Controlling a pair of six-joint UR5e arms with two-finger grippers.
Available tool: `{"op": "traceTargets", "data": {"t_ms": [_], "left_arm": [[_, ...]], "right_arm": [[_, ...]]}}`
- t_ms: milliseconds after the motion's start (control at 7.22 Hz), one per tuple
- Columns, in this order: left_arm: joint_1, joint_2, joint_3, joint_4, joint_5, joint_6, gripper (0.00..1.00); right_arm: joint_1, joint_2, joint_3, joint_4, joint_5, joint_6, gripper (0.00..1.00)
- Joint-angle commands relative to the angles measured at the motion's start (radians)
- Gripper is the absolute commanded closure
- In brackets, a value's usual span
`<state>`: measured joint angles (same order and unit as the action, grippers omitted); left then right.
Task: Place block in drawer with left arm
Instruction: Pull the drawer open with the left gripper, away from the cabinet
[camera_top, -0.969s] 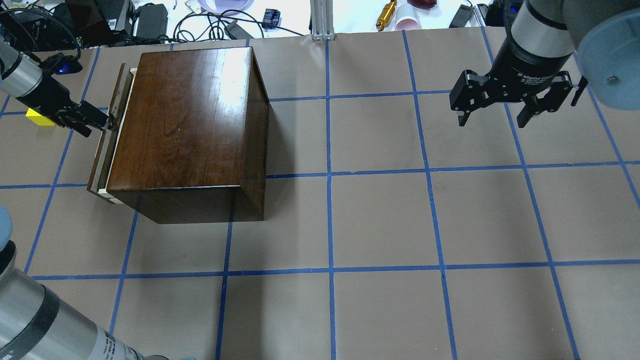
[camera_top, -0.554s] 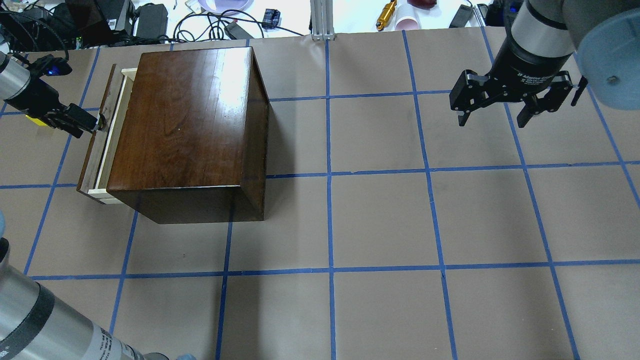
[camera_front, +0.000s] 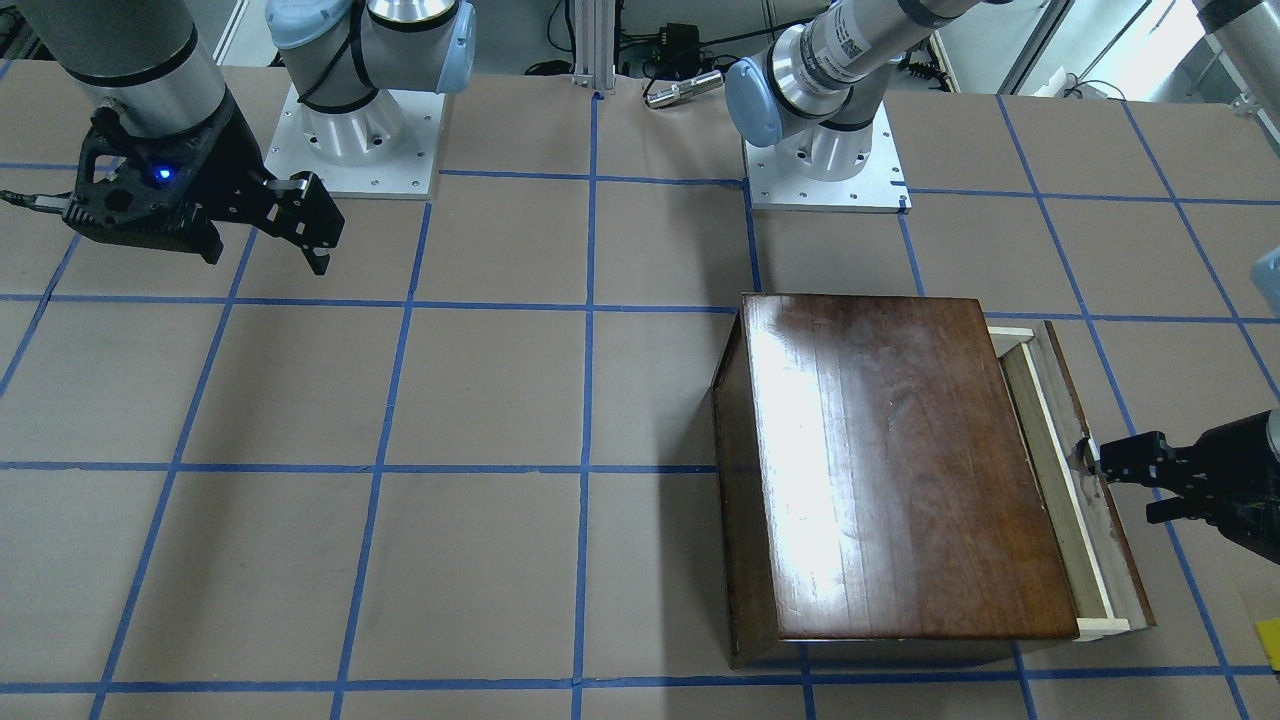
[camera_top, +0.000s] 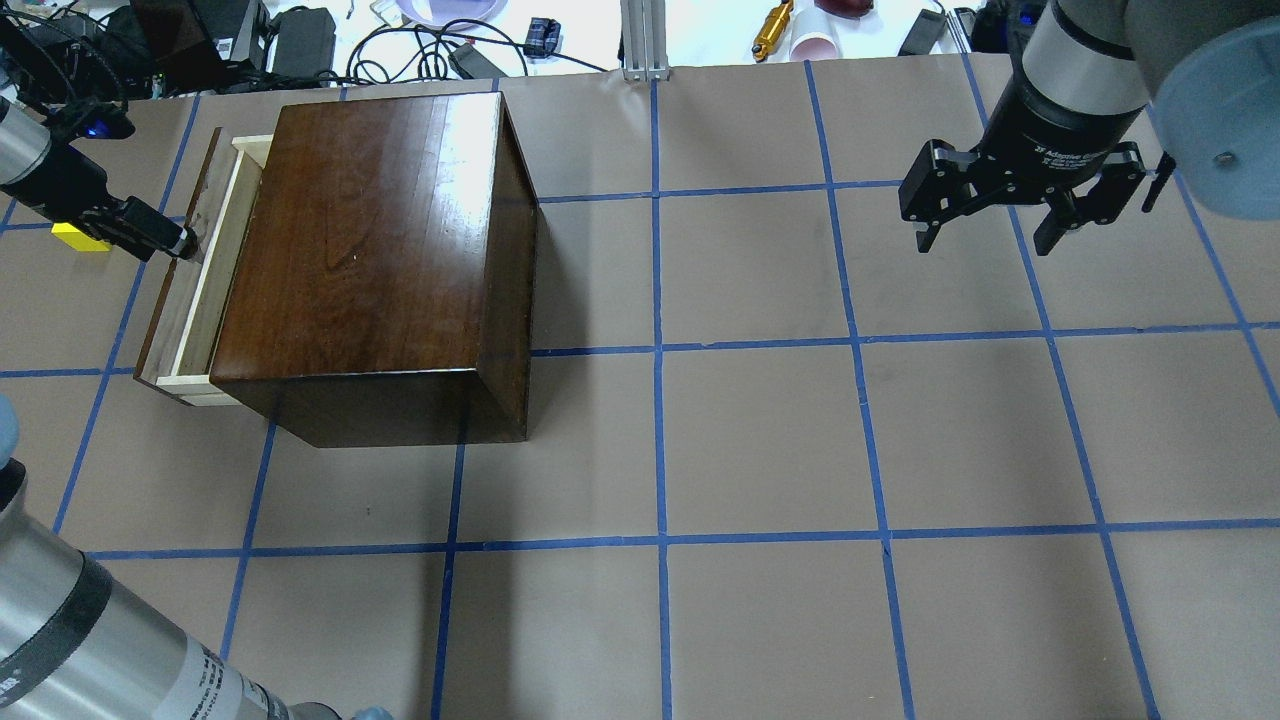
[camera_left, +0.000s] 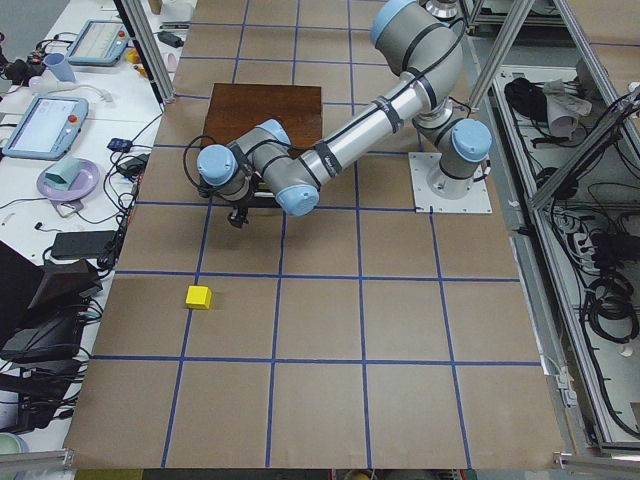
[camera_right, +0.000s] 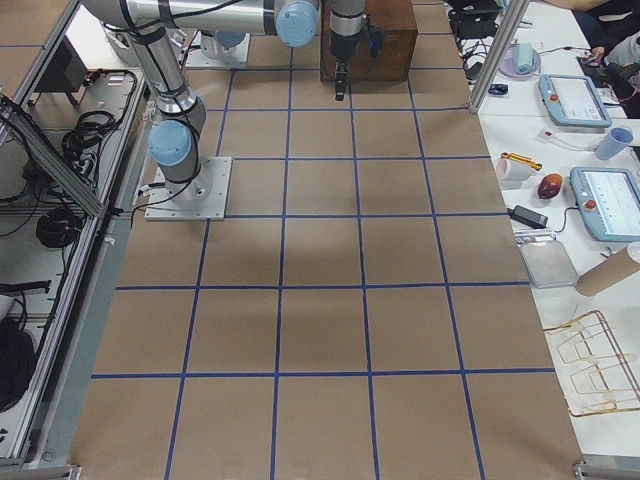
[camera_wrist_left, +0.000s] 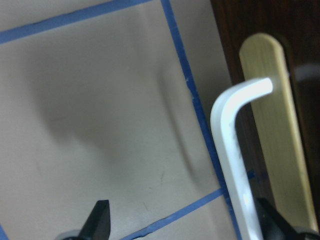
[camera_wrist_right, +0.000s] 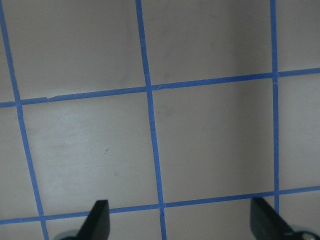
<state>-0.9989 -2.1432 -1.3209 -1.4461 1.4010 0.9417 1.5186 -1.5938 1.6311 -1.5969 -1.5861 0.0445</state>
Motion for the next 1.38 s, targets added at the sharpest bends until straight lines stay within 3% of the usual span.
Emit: {"op": "traceTargets", "data": {"t_ms": [0,1246], "left_arm": [[0.002,-0.017,0.034,-0.002,0.024,0.015,0.04],[0.016,-0.029,0.098,-0.074,0.045,0.058,0.05]], "right_arm": [[0.0,0.0,0.001,0.0,0.0,0.0,0.0],[0.0,0.0,0.0,0.0,0.0,0.0,0.0]]}}
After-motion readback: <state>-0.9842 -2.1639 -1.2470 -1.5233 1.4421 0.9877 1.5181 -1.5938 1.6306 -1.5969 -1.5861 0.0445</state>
